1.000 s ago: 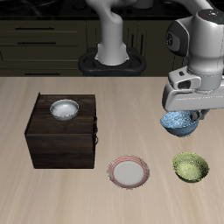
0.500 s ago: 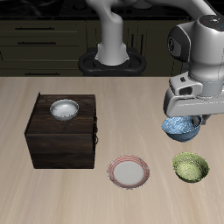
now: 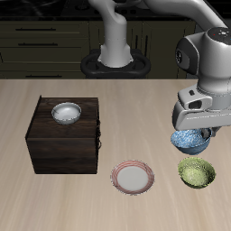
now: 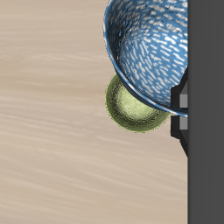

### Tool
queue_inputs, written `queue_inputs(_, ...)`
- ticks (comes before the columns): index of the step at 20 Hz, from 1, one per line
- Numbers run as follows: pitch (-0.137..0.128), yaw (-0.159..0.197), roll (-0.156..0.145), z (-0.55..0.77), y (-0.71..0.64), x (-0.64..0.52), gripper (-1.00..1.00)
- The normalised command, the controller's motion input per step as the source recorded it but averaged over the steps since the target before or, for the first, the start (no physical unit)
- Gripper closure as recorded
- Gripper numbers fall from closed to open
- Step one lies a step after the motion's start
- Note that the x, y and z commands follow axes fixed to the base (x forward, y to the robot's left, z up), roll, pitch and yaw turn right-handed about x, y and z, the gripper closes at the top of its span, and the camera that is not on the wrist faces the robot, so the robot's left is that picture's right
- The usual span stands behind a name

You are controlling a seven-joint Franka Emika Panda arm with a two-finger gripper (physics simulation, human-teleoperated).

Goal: Stack the blue bowl on the green bowl

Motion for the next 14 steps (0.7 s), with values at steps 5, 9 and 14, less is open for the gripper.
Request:
queue_inputs(5, 0.003, 0.007, 0.005, -0.13, 0.06, 0.17, 1.0)
queue_inputs(9, 0.008, 0.01, 0.019, -0.21, 0.14, 0.12, 1.0)
queue_inputs(14, 0.012, 0.014, 0.019, -0.23, 0.07, 0.01, 1.0)
